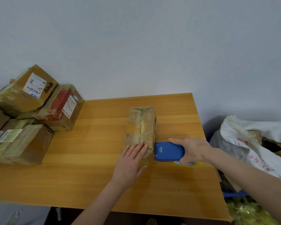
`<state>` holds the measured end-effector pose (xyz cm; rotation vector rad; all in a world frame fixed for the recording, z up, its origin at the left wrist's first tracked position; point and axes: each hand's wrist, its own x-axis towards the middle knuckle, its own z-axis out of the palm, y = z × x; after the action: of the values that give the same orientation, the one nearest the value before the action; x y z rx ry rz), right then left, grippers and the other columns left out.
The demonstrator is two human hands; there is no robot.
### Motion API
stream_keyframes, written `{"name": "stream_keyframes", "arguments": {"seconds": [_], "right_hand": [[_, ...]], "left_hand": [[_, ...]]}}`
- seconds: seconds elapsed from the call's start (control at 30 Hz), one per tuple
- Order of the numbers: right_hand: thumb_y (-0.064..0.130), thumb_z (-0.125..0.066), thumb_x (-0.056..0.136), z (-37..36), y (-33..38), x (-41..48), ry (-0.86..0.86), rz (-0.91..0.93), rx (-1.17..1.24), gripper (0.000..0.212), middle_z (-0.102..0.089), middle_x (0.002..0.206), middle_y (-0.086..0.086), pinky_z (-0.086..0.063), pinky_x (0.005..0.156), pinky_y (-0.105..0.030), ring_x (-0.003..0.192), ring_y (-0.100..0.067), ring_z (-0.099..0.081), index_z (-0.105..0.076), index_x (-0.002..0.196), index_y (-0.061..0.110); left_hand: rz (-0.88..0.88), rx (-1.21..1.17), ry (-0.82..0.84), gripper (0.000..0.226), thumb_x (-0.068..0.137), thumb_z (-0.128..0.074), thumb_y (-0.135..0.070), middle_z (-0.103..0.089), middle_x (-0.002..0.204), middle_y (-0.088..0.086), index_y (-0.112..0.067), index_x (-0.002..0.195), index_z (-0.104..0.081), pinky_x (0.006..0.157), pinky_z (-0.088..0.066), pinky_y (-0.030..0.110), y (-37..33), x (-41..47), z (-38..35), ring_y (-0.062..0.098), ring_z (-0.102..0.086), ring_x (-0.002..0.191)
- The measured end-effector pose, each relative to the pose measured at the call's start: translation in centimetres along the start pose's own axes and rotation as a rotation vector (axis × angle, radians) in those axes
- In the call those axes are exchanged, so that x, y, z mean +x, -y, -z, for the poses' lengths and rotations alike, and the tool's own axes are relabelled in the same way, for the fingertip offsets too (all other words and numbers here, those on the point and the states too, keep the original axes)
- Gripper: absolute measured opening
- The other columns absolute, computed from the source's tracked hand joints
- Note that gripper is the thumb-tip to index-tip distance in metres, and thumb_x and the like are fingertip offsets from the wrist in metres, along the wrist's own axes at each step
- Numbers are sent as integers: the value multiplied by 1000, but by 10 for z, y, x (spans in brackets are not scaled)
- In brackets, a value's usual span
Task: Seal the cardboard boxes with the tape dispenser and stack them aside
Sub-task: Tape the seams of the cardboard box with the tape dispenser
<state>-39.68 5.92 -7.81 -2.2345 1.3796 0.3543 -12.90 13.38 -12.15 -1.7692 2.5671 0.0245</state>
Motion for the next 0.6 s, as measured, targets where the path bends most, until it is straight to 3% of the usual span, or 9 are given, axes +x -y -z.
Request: {"name": "stream_keyframes", "arguments": {"seconds": [0.17,0.37,0.47,0.53,0.6], "right_hand": [[52,-66,69,8,2,5,75,-63,79,88,-50,102,15,-45,64,-29,91,-15,-51,-22,146,53],[51,-64,66,15,-9,6,11,-216,46,72,-60,91,16,-48,61,-27,79,-12,-58,-42,134,45],[42,-73,68,6,-23,8,-152,-244,575,60,-64,105,8,-56,81,-40,91,-17,-63,-55,125,35],[31,-76,74,-8,-20,14,-306,-268,912,47,-65,104,1,-54,75,-36,89,-18,-63,-60,119,26],[26,-75,79,-25,-10,21,-364,-353,1139,48,-62,102,2,-48,64,-30,85,-17,-61,-57,123,23]], "left_hand": [[2,-4,-4,72,95,-34,-56,5,157,-10,-34,148,10,116,13,34,0,2,-2,9,3,146],[-14,-31,-11,72,93,-43,-53,-15,158,-6,-29,152,-9,119,-5,38,0,-2,5,14,-19,146],[8,-41,-8,71,92,-14,-63,3,158,-10,-30,151,7,117,11,32,0,-1,2,9,1,147],[37,-80,-22,75,88,3,-68,7,157,-11,-27,150,12,117,13,27,-1,1,4,5,5,146],[70,-172,-53,79,83,13,-72,6,155,-13,-28,149,10,116,8,20,-1,1,8,2,4,144]]}}
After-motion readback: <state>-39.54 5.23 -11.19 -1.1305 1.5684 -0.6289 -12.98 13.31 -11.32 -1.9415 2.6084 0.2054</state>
